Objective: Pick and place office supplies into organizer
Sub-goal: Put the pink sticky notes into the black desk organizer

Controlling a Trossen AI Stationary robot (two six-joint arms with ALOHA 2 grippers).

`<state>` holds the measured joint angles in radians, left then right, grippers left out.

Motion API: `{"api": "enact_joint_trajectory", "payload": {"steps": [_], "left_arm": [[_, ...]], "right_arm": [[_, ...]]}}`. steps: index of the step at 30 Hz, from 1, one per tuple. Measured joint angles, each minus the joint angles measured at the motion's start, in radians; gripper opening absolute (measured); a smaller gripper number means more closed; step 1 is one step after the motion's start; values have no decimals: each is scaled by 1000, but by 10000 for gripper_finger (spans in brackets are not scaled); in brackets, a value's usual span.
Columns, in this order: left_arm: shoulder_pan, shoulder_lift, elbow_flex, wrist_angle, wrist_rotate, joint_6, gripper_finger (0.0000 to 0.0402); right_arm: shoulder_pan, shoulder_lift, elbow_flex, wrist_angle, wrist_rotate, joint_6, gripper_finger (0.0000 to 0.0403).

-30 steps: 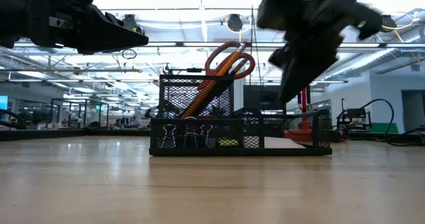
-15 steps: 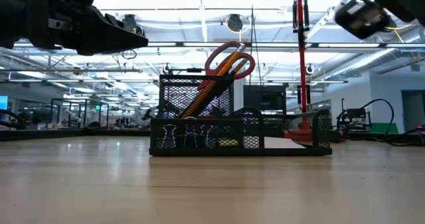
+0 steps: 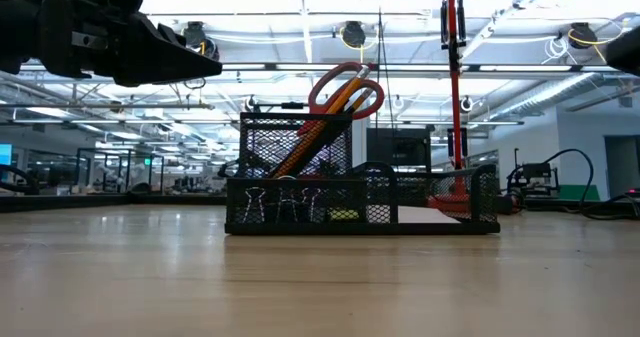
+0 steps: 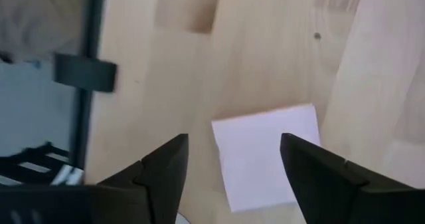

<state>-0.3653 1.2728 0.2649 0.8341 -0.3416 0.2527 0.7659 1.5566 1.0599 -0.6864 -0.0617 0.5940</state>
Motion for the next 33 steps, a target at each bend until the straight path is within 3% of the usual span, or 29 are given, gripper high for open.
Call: {"api": "enact_joint_trajectory", "payload": {"steps": [22, 28, 33], "left_arm": [[0, 0, 0, 0, 0, -22, 26], [0, 0, 0, 3, 0, -26, 26], [0, 0, 0, 4, 0, -26, 26]], "right_arm": [[131, 225, 7, -107, 42, 111, 232], [149, 296, 5, -146, 108, 106, 229], [154, 335, 6, -148, 129, 129, 203]]}}
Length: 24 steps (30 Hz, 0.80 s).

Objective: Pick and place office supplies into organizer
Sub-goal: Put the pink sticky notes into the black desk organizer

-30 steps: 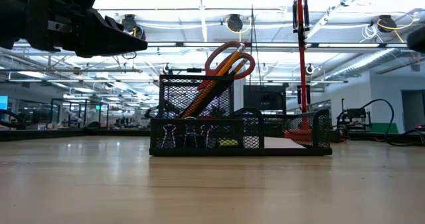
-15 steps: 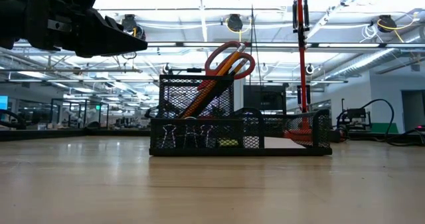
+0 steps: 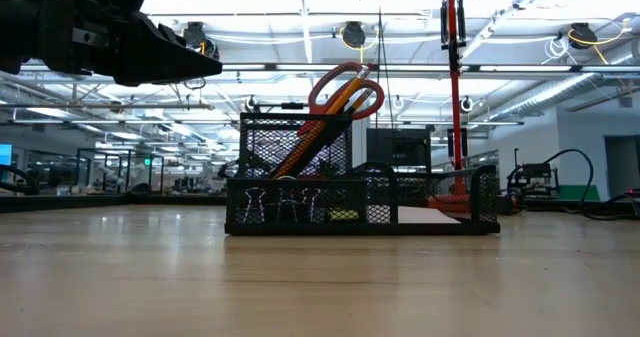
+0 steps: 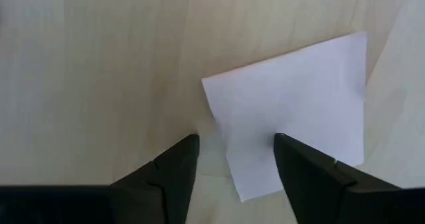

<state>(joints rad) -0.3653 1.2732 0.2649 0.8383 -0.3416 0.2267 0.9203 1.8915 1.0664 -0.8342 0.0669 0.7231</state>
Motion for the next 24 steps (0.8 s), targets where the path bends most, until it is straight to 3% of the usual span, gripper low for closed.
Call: {"api": "enact_joint_trajectory", "payload": {"steps": [16, 20, 24], "left_arm": [[0, 0, 0, 2, 0, 0, 26], [0, 0, 0, 3, 0, 0, 26], [0, 0, 0, 5, 0, 0, 26]], "right_arm": [[0, 7, -1, 66, 58, 65, 12], [-4, -28, 10, 67, 46, 66, 7], [-6, -106, 19, 57, 111, 77, 5]]}}
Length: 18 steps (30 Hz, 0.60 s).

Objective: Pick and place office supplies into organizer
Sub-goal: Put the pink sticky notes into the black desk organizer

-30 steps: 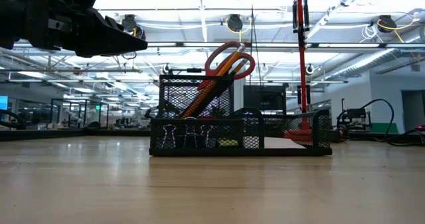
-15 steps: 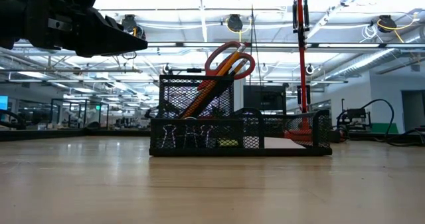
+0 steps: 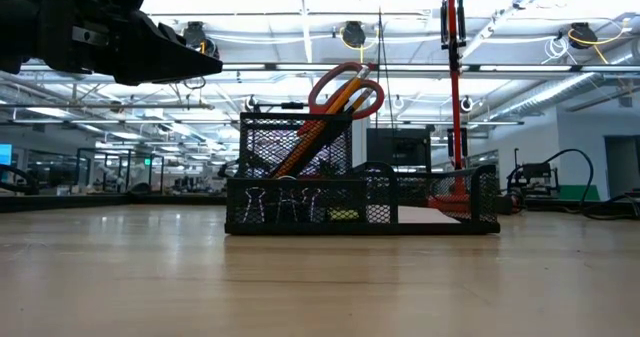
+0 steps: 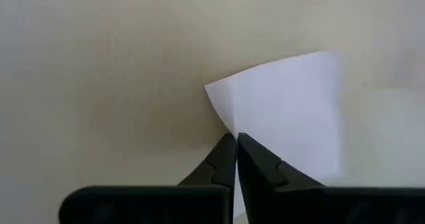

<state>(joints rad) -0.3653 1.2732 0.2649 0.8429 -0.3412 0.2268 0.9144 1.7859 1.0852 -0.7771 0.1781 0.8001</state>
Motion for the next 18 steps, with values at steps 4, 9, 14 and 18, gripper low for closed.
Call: {"api": "enact_joint_trajectory", "payload": {"steps": [4, 9, 14, 18], "left_arm": [[0, 0, 0, 1, 0, -2, 26], [0, 0, 0, 0, 0, -4, 26], [0, 0, 0, 0, 0, -4, 26], [0, 0, 0, 0, 0, -4, 26]], "right_arm": [[-3, -95, 13, -25, 150, -3, 2], [-27, -191, 10, -42, 306, -96, 2], [-120, -241, 14, -45, 378, -237, 2], [-228, -243, 14, -9, 375, -366, 2]]}}
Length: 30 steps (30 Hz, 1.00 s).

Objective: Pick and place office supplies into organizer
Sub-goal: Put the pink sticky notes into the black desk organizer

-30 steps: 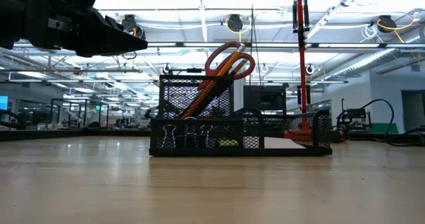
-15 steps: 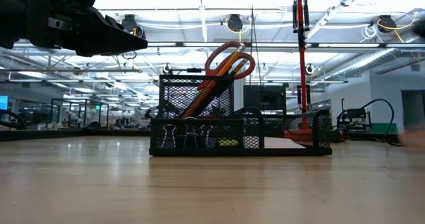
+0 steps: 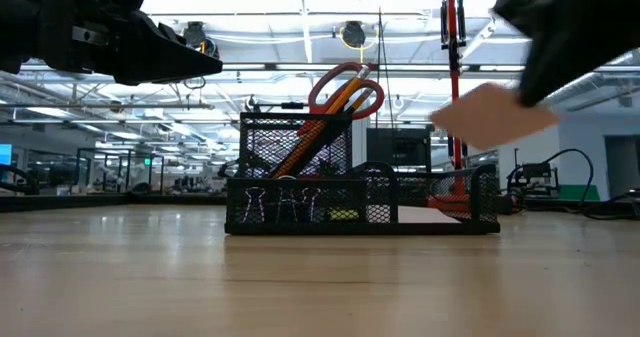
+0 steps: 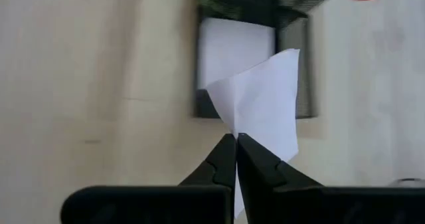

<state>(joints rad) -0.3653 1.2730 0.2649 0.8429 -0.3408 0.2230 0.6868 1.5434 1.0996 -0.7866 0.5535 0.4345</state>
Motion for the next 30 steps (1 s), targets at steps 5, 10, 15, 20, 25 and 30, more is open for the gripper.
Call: {"api": "enact_joint_trajectory", "payload": {"steps": [5, 10, 15, 20, 25, 30], "left_arm": [[0, 0, 0, -1, 0, 0, 26], [0, 0, 0, -10, 0, 0, 26], [0, 0, 0, -13, 0, 6, 26], [0, 0, 0, -19, 0, 8, 26], [0, 0, 0, -19, 0, 8, 26], [0, 0, 0, -18, 0, 8, 26]], "right_arm": [[-122, 11, -1, 124, -18, -184, 2], [-213, 41, 0, 209, -81, -263, 2], [-267, 123, 0, 269, -173, -264, 2], [-289, 196, 1, 305, -241, -255, 2], [-294, 213, 1, 310, -326, -240, 22], [-295, 192, 1, 331, -344, -213, 79]]}}
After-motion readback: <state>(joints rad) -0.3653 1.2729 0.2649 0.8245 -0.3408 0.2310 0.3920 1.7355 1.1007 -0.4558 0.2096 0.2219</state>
